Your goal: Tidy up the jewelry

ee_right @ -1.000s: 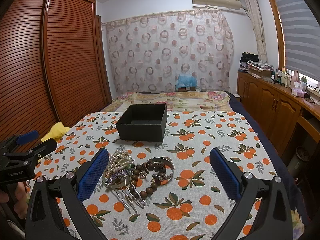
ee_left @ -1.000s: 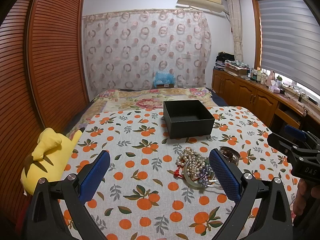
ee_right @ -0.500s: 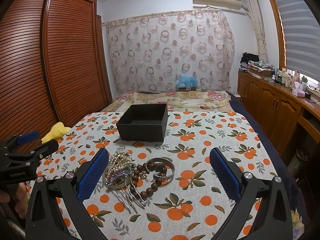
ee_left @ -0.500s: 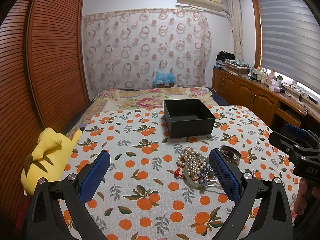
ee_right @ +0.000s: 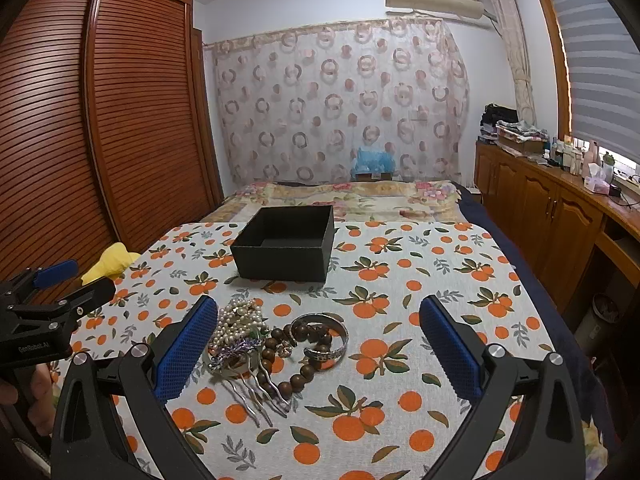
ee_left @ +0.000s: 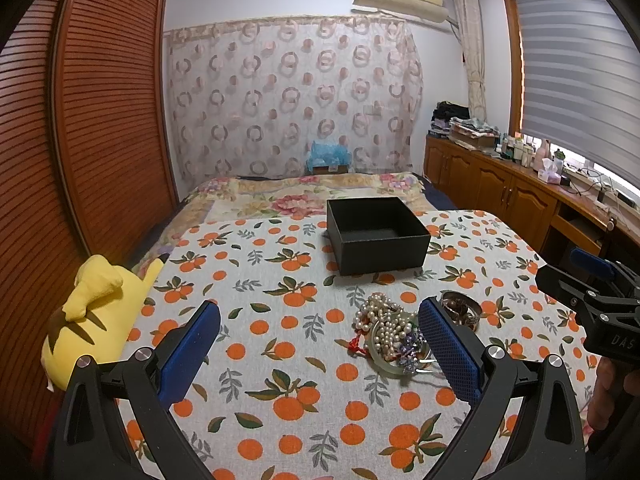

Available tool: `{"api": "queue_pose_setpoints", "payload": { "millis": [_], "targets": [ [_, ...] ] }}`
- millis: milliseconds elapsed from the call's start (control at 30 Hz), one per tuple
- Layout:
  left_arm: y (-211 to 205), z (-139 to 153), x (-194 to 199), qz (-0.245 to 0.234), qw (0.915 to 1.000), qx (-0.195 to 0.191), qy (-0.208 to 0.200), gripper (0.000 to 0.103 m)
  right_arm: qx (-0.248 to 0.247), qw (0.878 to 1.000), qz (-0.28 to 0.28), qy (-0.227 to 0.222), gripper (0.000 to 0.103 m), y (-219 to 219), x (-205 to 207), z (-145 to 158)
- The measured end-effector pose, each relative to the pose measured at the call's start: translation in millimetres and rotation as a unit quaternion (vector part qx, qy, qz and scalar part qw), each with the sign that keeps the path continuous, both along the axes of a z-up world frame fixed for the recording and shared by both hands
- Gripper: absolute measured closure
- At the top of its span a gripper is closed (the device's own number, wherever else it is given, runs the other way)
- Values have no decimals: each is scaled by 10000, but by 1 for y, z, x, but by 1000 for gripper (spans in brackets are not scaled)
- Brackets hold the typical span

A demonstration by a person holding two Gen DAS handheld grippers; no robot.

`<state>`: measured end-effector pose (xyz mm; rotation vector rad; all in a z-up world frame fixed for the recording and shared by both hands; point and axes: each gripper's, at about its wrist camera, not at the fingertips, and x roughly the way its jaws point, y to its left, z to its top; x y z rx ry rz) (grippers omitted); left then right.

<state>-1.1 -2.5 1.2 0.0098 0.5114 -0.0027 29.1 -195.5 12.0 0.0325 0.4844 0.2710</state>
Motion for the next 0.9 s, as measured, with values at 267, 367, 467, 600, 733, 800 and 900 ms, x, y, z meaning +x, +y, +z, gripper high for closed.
{"api": "queue_pose_setpoints", "payload": {
  "millis": [267,367,467,600,733,800,900],
  "targets": [
    [0,-1,-1,4,10000,2,3,7,1,10000,8,14,2,0,2,-5],
    [0,-1,-1,-1,10000,6,5,7,2,10000,7,16,2,0,2,-5],
    [0,-1,-1,-2,10000,3,0,7,-1,10000,8,15,2,0,2,-4],
    [0,-1,-1,-7,10000,7,1,7,-1,10000,11,21,2,0,1,-4],
    [2,-4,0,-24,10000,-2,-22,7,4,10000,6,13,2,-2,3,-4],
    [-1,-7,0,-32,10000,11,-33,7,-12,10000,5,8,2,-2,3,-3],
    [-1,-6,-1,-35,10000,13,-32,7,-13,10000,6,7,2,-2,3,-3]
  ]
}}
